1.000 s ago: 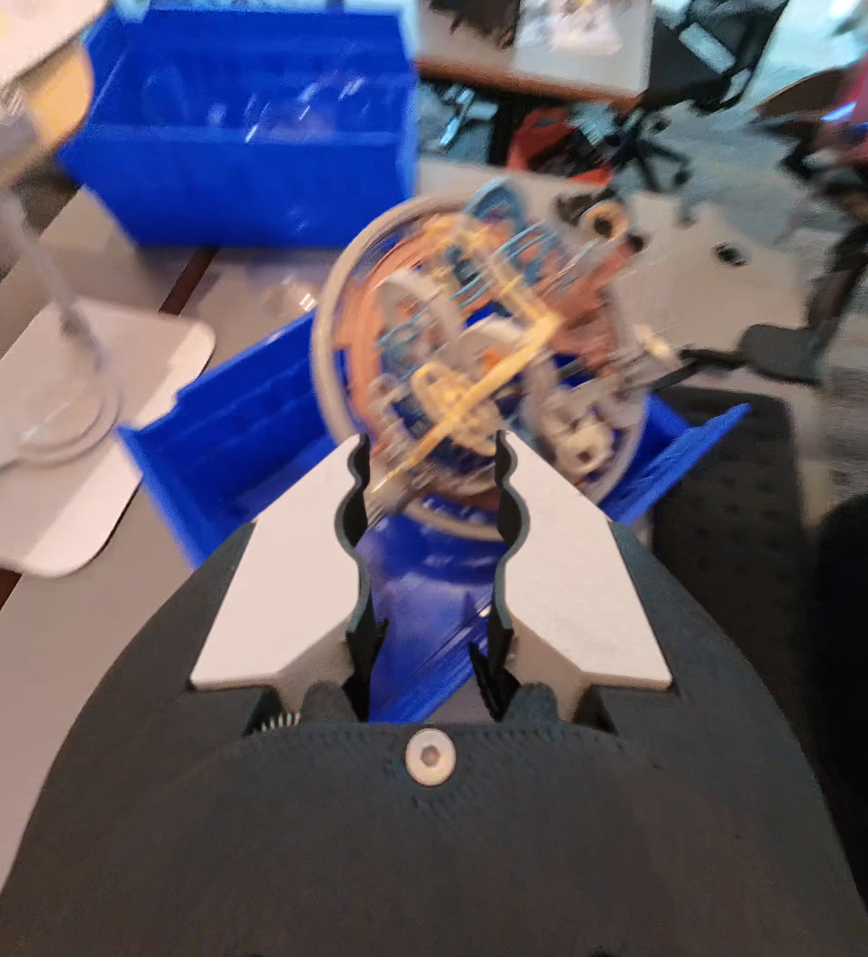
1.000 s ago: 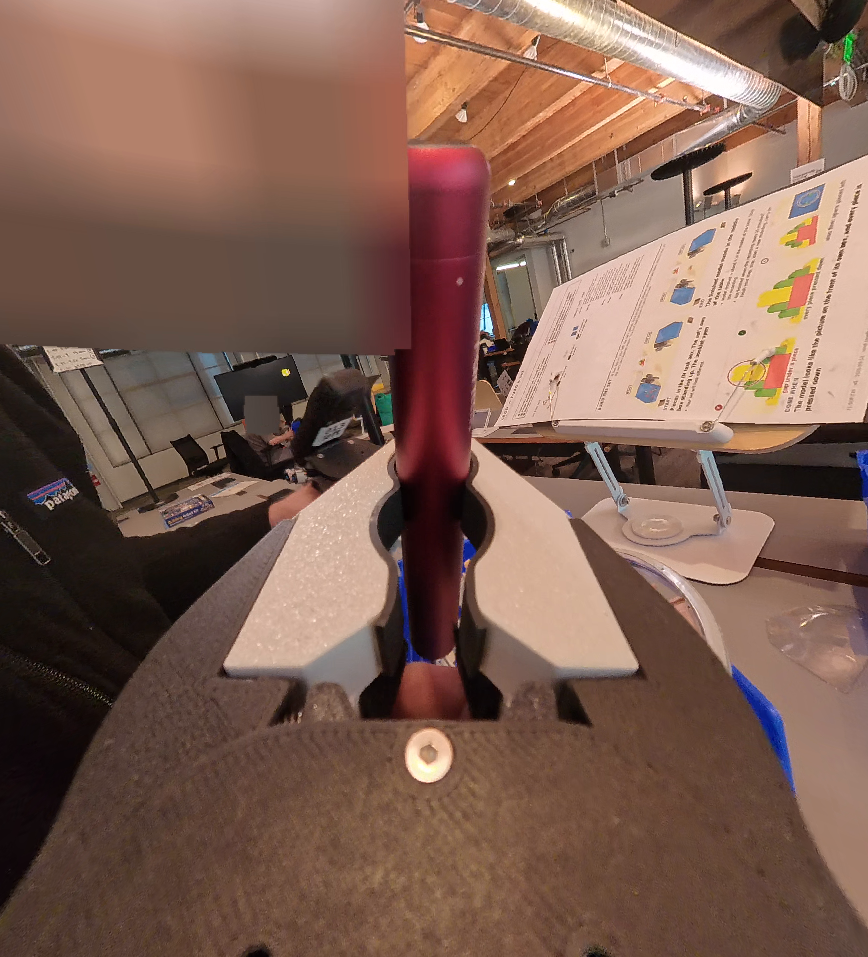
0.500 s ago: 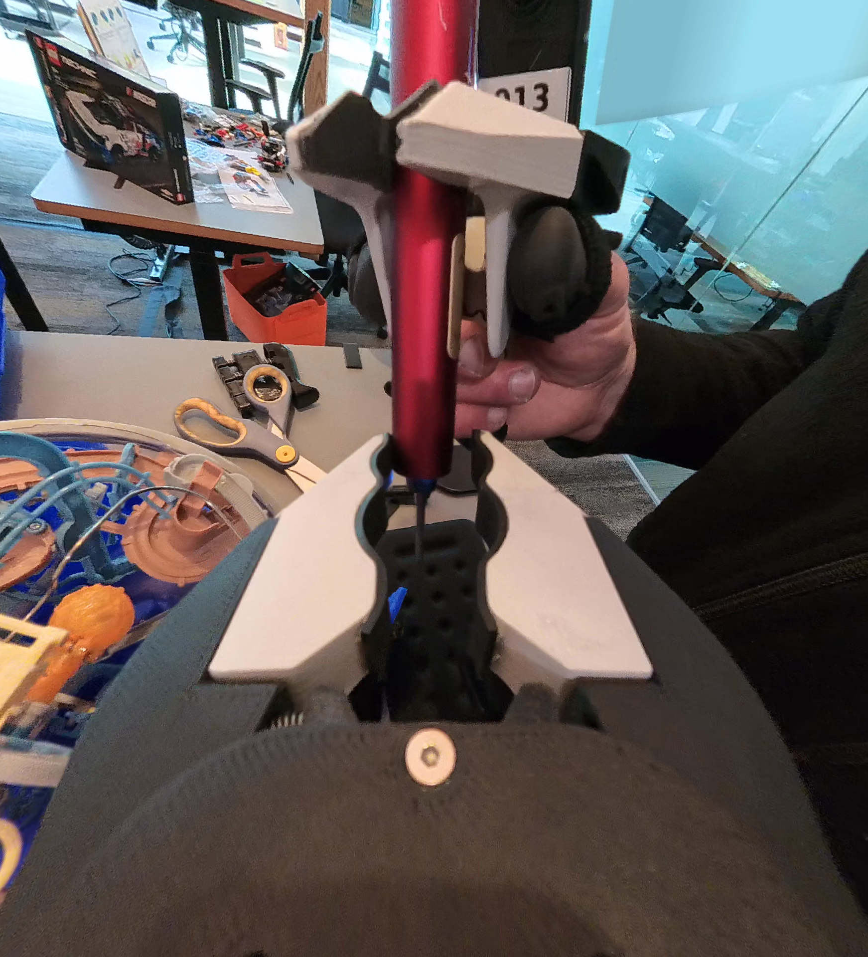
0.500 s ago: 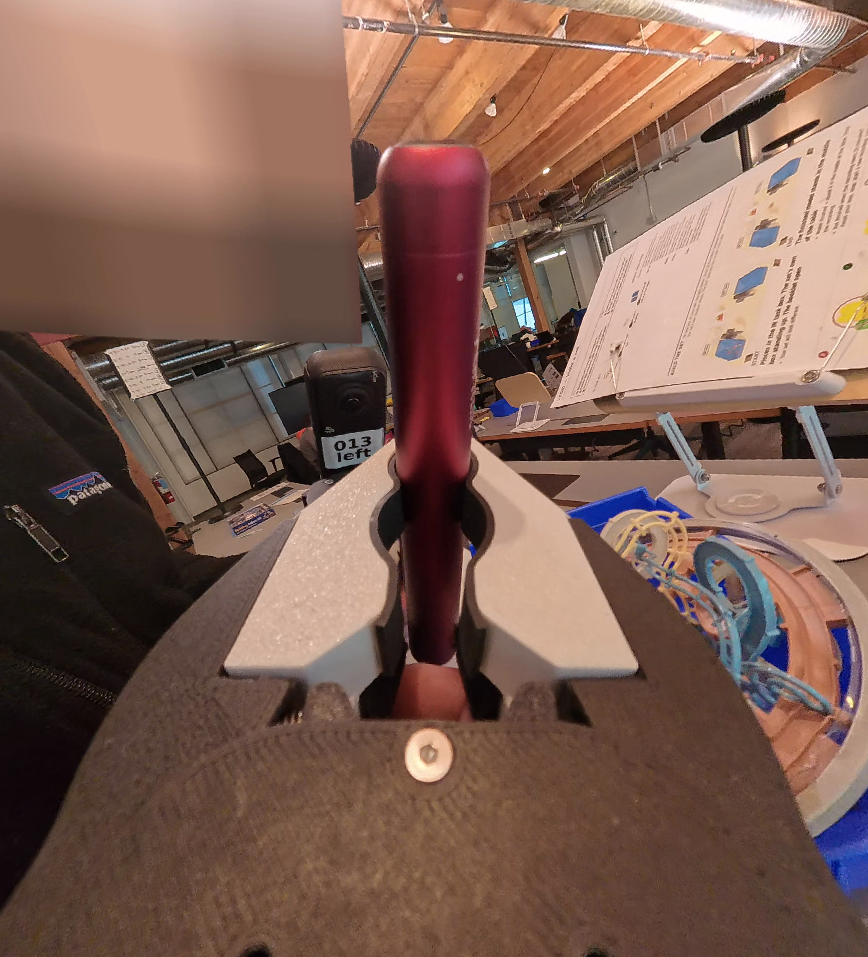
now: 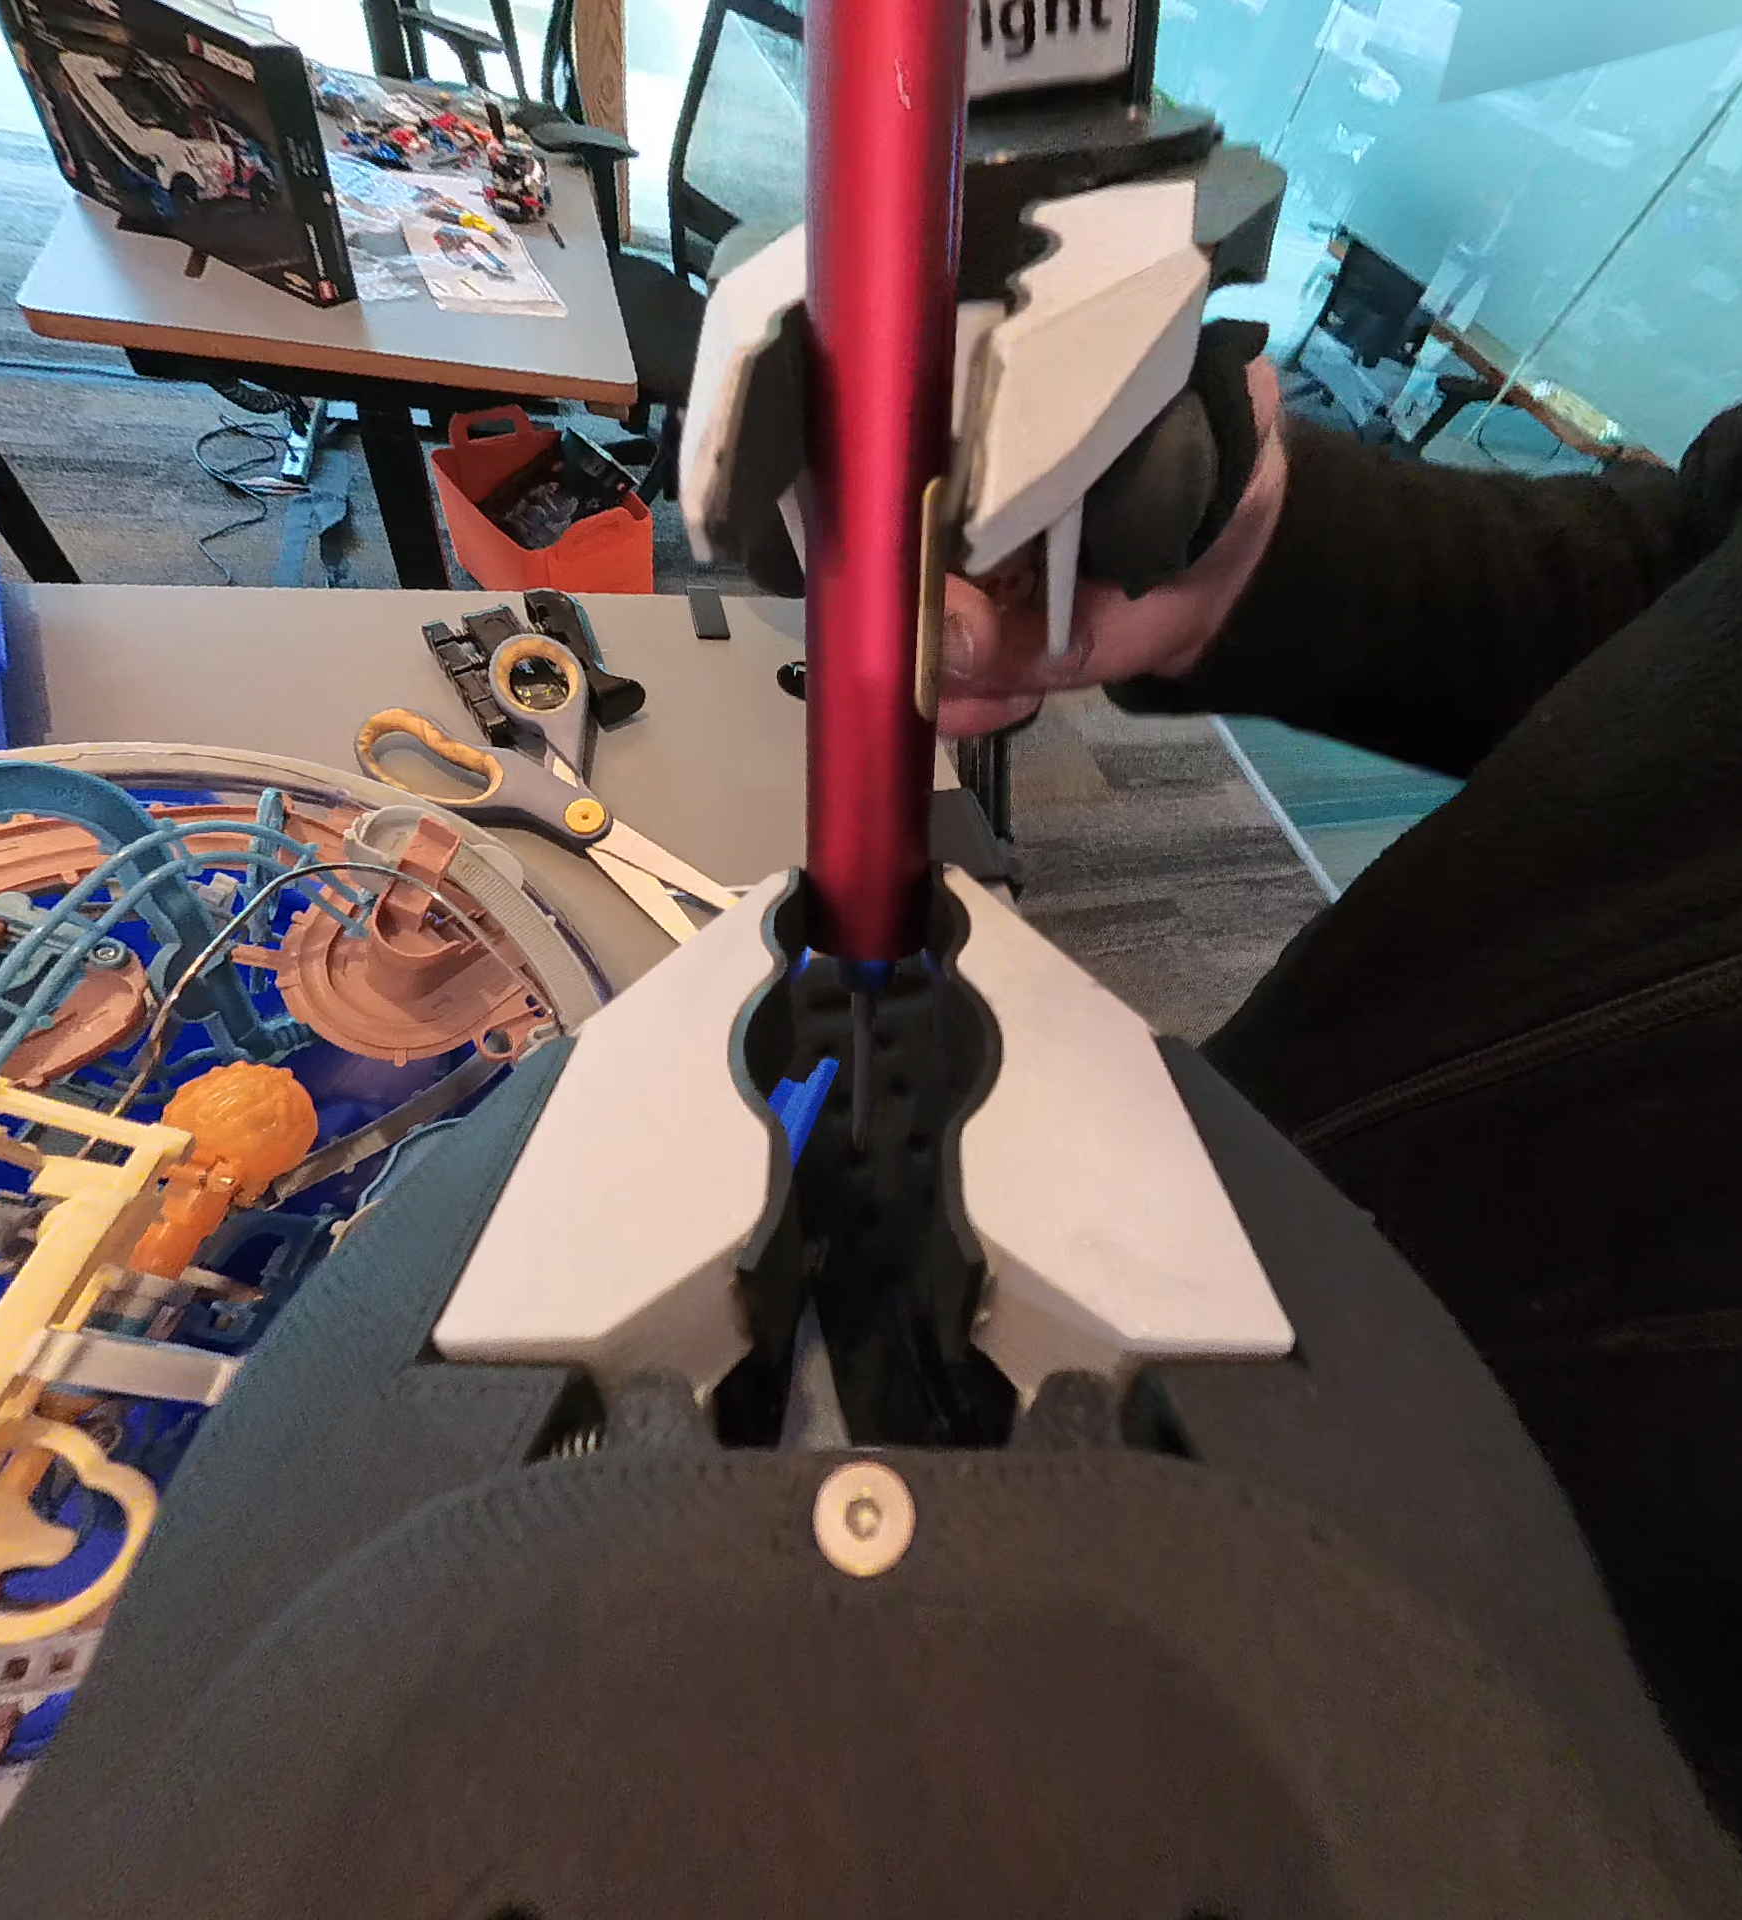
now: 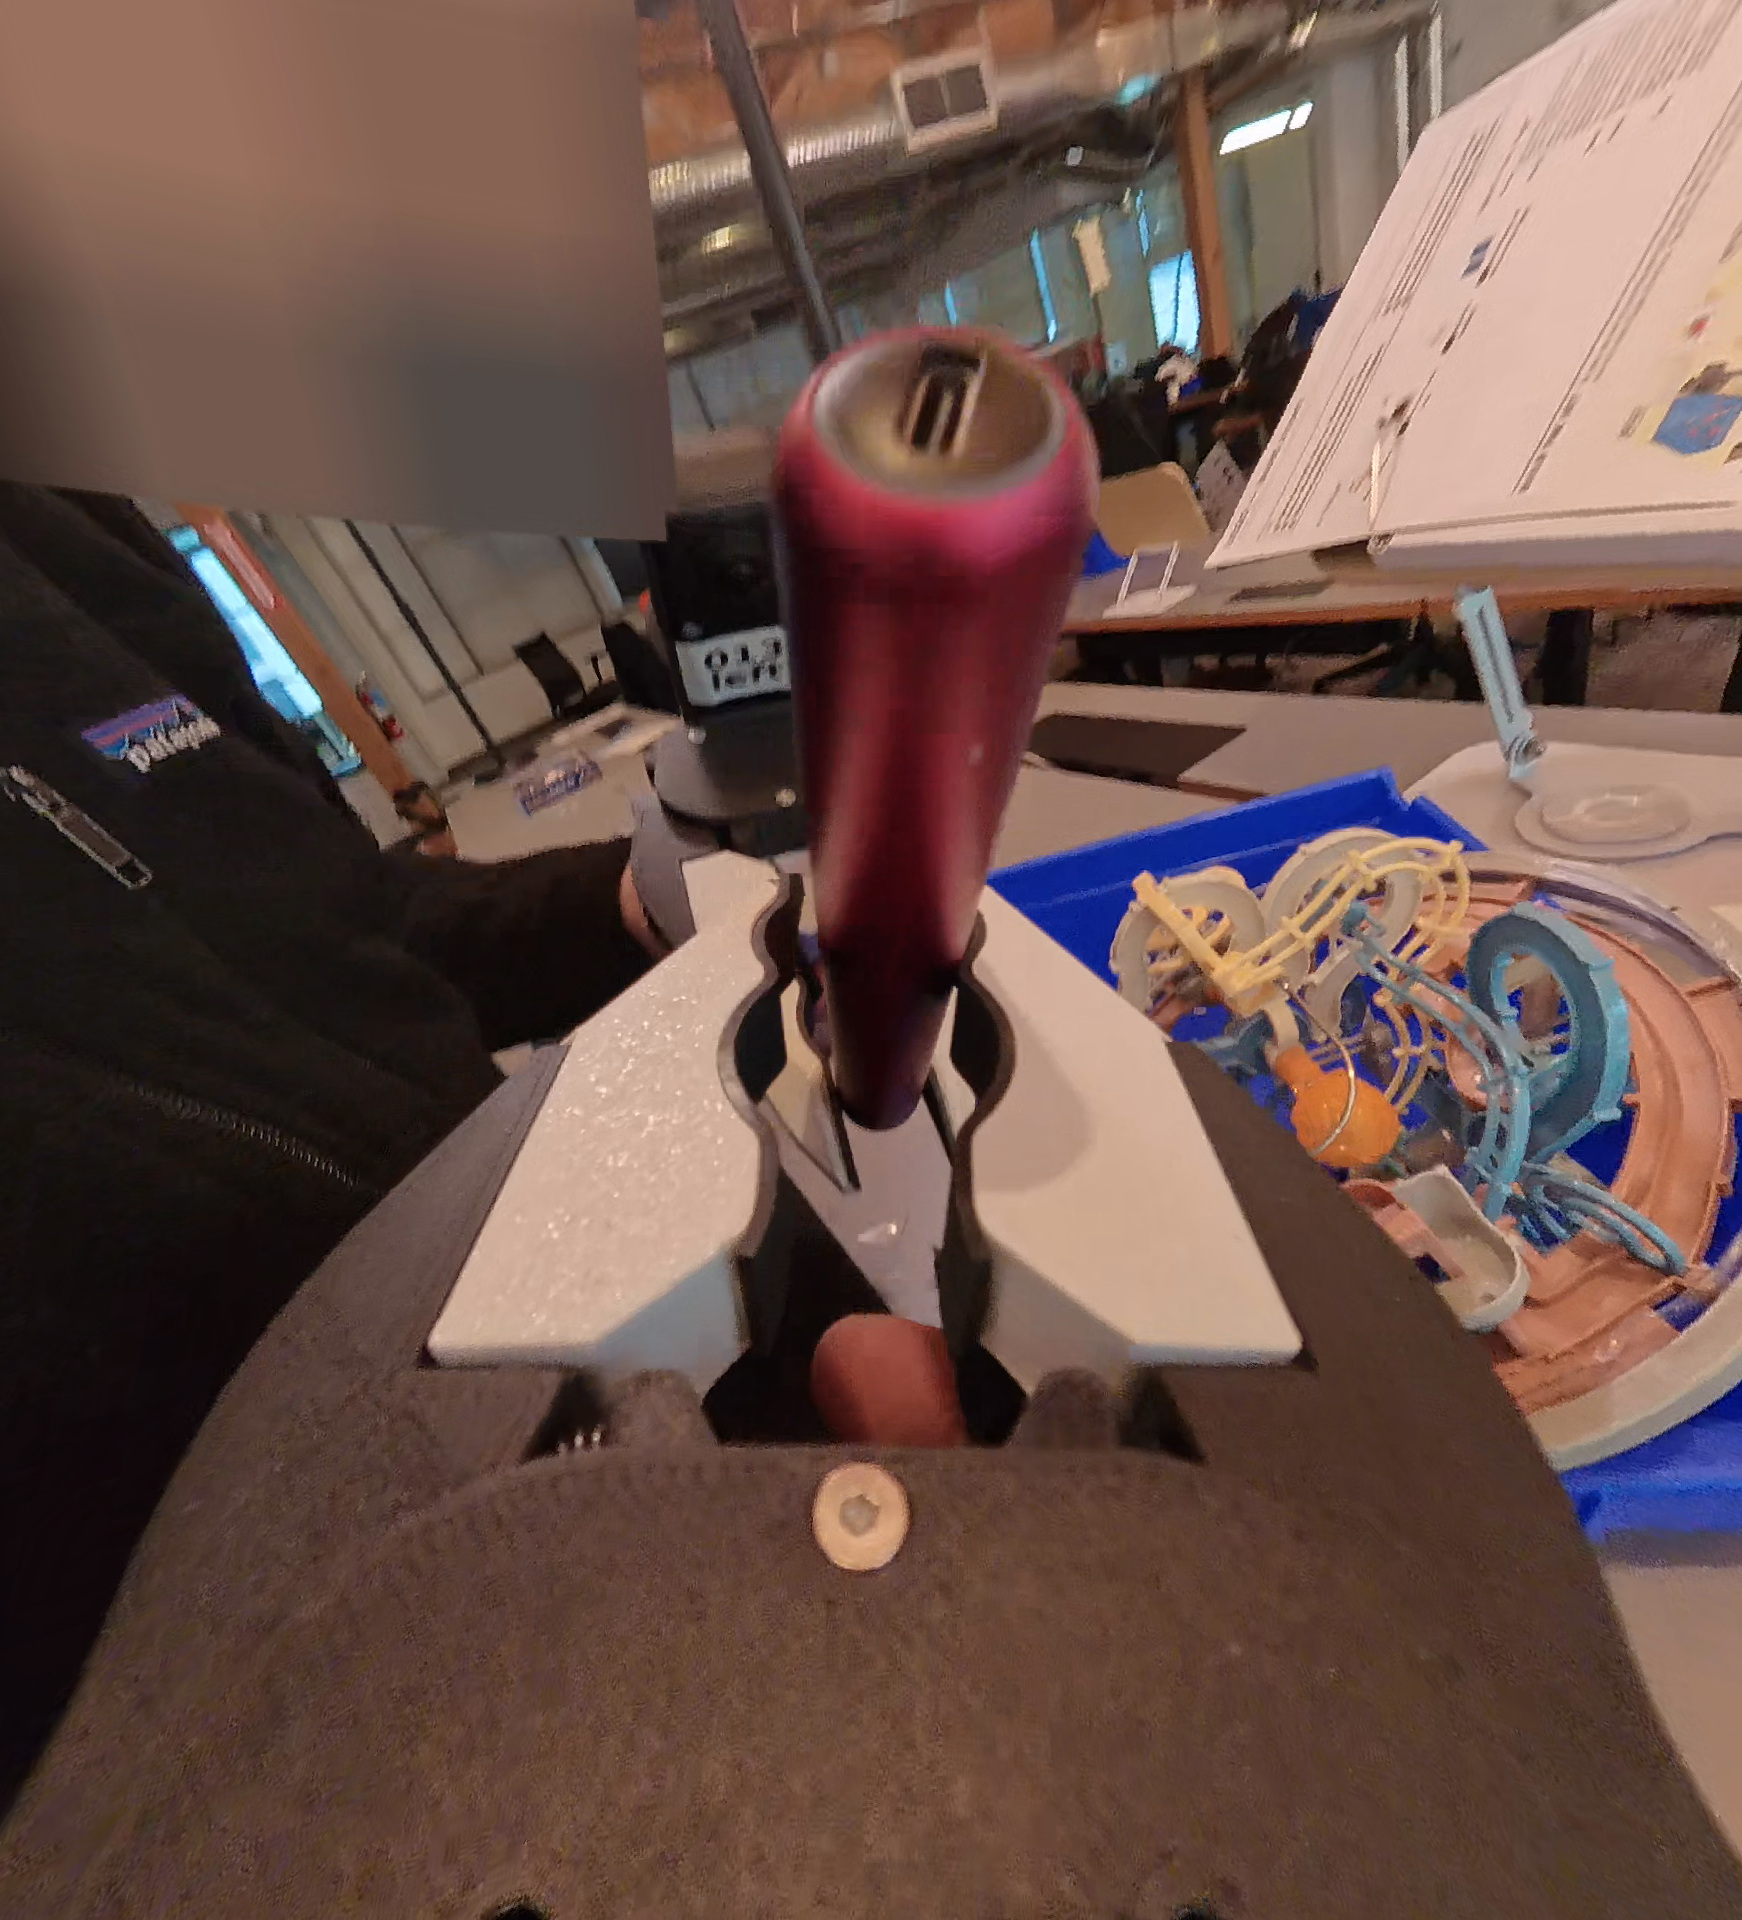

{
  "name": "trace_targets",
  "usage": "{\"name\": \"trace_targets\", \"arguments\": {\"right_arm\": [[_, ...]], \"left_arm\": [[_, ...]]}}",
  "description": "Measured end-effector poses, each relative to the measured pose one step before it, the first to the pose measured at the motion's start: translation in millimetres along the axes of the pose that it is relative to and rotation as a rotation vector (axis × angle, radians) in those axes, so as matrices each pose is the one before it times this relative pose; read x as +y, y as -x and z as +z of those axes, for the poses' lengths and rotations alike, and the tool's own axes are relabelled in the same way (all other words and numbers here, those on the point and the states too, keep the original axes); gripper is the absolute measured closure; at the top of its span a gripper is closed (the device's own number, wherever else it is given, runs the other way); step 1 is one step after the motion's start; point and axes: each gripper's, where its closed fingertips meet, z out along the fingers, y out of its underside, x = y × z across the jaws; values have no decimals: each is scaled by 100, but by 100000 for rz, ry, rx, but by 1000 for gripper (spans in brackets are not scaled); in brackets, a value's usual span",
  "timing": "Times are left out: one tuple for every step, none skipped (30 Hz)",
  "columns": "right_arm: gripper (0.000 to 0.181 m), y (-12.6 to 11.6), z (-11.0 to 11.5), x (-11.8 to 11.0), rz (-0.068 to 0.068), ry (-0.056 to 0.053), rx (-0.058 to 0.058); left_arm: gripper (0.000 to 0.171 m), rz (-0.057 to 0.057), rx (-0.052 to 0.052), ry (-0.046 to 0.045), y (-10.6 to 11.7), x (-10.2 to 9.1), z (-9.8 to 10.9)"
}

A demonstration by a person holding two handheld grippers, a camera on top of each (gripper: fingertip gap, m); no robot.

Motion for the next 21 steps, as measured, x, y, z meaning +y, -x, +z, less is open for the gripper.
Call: {"name": "trace_targets", "arguments": {"right_arm": [[156, 81, -9, 489, -871, 4570, -878], [155, 47, -1, 514, -1109, 4641, -595], [153, -6, -1, 471, -1341, 4333, -41], [149, -45, 44, 368, -1272, 3403, 388], [151, -91, 62, 258, -731, 2224, 561], [153, -84, 49, 79, -428, 427, 395], [155, -56, 69, -58, 135, -1141, 74], [156, 9, 133, 101, 1080, -362, -748], [160, -7, 126, 110, 616, -397, -346], [161, -30, 119, 123, 492, -356, -103], [162, -91, 105, 192, 947, 261, 52], [162, -39, 46, 158, 373, 64, -280], [162, 9, 30, 58, 920, -569, -738], [162, -12, 34, 35, 1140, -644, -705], [162, -19, 24, 32, 892, -681, -530], [162, -39, 31, -7, 1054, -1090, -396], [162, -41, 24, -28, 1479, -1438, -266], [162, -95, -5, -64, 1319, -1780, 18], [162, -92, -30, -118, 1240, -2412, -12], [162, -108, -56, -137, 1114, -2532, 74], [163, -173, -45, -28, 502, -1545, 589]], "left_arm": [[151, 1469, -69, 1878, 94, 195, -178], [151, 1458, 384, 1993, 11, 153, -171], [151, 1457, -74, 1979, 88, 102, -195], [152, 1562, -1206, 1091, 251, -51, -210], [152, 647, 232, 331, 77, -133, -184], [152, 255, 933, 19, -35, -163, -126], [152, 843, 130, 388, 7, -81, -42], [152, 1142, -203, 924, 29, 29, 18], [151, 1018, 455, 1526, -82, 186, 74], [151, 1028, -186, 1435, 23, 233, 45], [151, 264, -478, 937, 148, 192, -27], [151, -499, 724, -163, -9, 91, -73], [151, -349, 733, -472, -52, 22, -57], [152, 187, -100, -45, 1, 56, -17], [151, 168, -173, 62, -9, 46, 3], [152, 111, -253, -186, 5, 22, -21], [151, -327, -167, -364, 45, -2, -50], [152, -1036, -126, -886, 64, -62, -79], [151, -1176, -386, -1567, 91, -158, -118], [151, -945, -900, -2077, 123, -251, -186], [144, -1476, -206, -2445, 30, -329, -270]]}}
